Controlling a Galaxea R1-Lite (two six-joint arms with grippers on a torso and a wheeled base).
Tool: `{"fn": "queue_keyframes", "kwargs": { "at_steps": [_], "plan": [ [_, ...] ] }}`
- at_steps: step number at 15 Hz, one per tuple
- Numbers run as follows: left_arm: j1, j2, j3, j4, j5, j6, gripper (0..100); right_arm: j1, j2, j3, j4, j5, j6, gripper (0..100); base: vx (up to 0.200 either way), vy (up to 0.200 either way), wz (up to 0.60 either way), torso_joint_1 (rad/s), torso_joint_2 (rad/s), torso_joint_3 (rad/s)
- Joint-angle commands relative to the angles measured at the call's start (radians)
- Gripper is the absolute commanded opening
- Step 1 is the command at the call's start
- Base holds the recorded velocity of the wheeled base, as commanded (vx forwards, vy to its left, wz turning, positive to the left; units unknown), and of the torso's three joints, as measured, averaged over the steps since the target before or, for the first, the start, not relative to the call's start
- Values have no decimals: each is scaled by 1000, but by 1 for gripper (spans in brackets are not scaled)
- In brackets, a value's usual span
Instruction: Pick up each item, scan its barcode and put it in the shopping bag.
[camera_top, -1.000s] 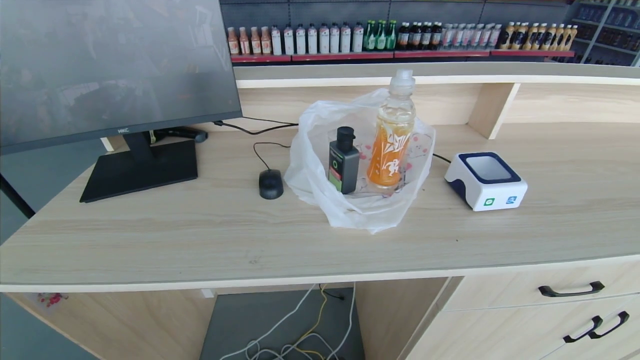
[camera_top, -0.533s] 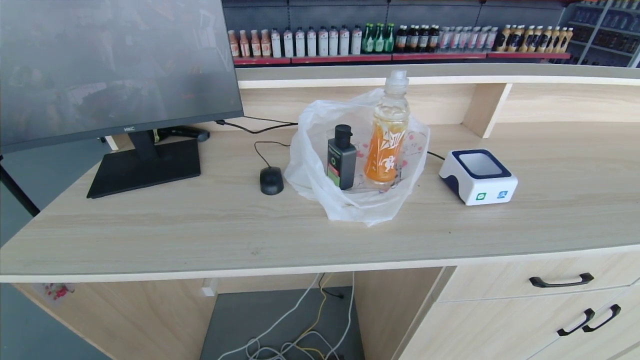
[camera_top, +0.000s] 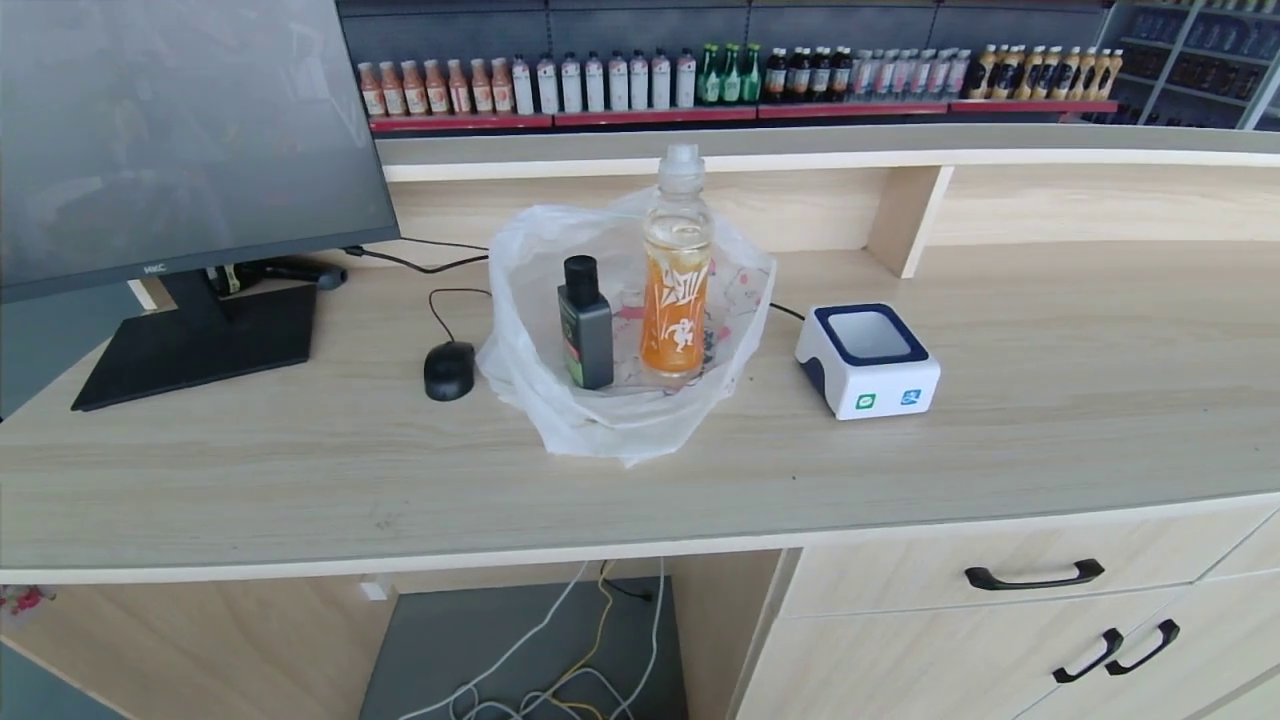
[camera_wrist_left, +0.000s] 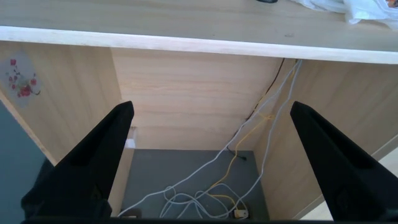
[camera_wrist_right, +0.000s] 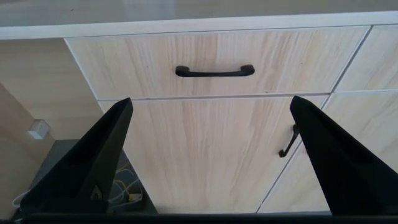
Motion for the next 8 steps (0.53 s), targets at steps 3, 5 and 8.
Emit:
{"fn": "queue_keyframes", "kwargs": {
  "at_steps": [3, 5, 8],
  "plan": [
    [0, 0, 0, 0, 0, 0, 100, 0, 1, 0, -1, 0, 0, 100, 0, -200, 0, 9, -1, 5],
    [0, 0, 0, 0, 0, 0, 100, 0, 1, 0, -1, 0, 2, 100, 0, -200, 0, 10, 2, 2],
    [0, 0, 0, 0, 0, -2, 100, 2, 1, 0, -1, 0, 0, 100, 0, -200, 0, -1, 1, 2]
  ]
}}
